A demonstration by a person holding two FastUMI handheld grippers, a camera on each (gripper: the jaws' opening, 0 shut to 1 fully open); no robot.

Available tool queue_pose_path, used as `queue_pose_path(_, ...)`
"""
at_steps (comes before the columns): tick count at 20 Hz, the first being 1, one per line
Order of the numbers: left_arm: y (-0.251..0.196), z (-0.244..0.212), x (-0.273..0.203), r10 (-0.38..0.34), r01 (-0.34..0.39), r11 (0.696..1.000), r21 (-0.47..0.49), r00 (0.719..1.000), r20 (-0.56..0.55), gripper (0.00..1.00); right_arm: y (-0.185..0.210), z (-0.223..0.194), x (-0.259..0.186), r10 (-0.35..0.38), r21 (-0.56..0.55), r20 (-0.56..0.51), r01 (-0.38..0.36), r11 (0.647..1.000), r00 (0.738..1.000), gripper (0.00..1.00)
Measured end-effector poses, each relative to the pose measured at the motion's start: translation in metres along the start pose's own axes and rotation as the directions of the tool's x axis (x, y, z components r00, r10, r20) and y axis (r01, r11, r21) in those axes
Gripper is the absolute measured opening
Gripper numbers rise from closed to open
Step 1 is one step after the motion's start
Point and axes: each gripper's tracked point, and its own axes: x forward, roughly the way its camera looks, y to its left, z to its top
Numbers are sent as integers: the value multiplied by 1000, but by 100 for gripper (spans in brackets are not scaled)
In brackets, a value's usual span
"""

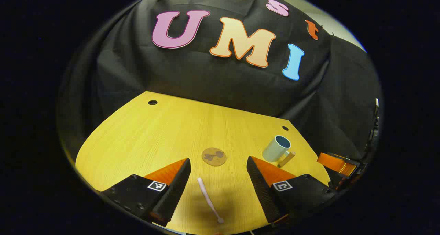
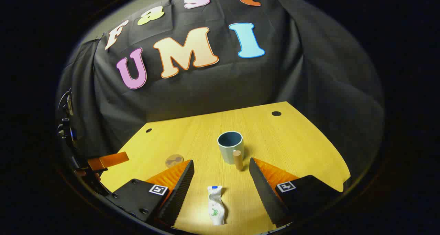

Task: Put the toothbrush and toothpaste on the desktop into the cup, then pick up the cup and place it on the coaster on the desktop.

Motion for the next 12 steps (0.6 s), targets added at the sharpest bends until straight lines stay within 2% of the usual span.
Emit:
queue_pose_path(1, 1, -2, 1, 0, 0, 1000, 4, 1000, -10, 96, -2, -2, 1, -1, 0, -6, 1, 1000, 1000, 98)
queue_pose_path(2, 1, -3, 2, 2, -2, 1000, 7, 1000, -18, 96, -2, -3, 2, 0, 3, -13, 0, 1000, 1000, 98)
queue_pose_path(3, 3, -5, 2, 5, -4, 1000, 8, 1000, -25, 95, -1, -6, 3, 3, 7, -21, -3, 1000, 1000, 94)
queue_pose_path(4, 4, -6, 3, 7, -7, 1000, 8, 999, -32, 95, -2, -8, 4, 5, 7, -29, -5, 1000, 1000, 99)
queue_pose_path(12, 4, -17, 10, 4, -4, 1000, 3, 997, -76, 95, -4, -18, 7, -7, -5, -88, 7, 1000, 996, 98)
